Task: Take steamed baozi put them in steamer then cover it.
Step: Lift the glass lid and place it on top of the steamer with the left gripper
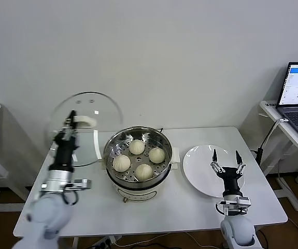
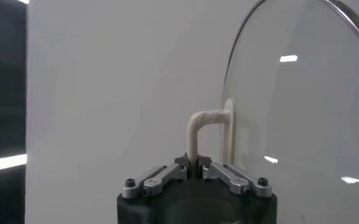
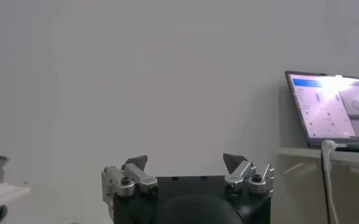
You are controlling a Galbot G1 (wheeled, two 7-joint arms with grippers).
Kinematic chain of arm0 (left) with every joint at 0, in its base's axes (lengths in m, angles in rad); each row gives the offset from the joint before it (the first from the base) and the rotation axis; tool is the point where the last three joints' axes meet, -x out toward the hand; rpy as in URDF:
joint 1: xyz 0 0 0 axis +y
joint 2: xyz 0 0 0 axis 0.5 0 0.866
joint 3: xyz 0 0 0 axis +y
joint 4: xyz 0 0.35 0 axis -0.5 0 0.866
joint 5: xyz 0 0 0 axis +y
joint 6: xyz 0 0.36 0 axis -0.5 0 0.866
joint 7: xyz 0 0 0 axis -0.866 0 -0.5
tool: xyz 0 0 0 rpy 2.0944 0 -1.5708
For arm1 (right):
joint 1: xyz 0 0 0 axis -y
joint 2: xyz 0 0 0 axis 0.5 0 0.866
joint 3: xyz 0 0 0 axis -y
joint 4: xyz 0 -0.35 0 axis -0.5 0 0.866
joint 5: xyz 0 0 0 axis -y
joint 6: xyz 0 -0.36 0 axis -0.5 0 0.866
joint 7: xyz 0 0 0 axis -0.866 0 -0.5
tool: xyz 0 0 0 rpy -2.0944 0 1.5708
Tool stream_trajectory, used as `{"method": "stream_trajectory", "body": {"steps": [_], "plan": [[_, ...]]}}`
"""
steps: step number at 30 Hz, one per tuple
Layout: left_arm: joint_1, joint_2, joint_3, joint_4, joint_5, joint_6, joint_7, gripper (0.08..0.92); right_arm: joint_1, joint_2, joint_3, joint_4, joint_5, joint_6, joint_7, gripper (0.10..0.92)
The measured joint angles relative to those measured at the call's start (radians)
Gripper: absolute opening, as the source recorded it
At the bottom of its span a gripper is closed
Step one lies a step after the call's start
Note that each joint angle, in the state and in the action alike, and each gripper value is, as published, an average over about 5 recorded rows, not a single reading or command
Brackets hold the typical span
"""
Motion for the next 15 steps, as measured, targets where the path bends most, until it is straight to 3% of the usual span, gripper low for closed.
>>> {"method": "stream_trajectory", "body": {"steps": [7, 15], "plan": [[-0.084, -0.039, 0.227, -0.004, 0.051, 0.144, 0.093, 0.186, 0.006, 0.01, 0.014, -0.015, -0.003, 0.007, 0.0, 0.823], [-0.163, -0.088, 0.378, 0.055, 0.173, 0.226, 0.218, 0.186, 0.009, 0.022, 0.017, -0.024, -0.01, 0.005, -0.003, 0.823]]}}
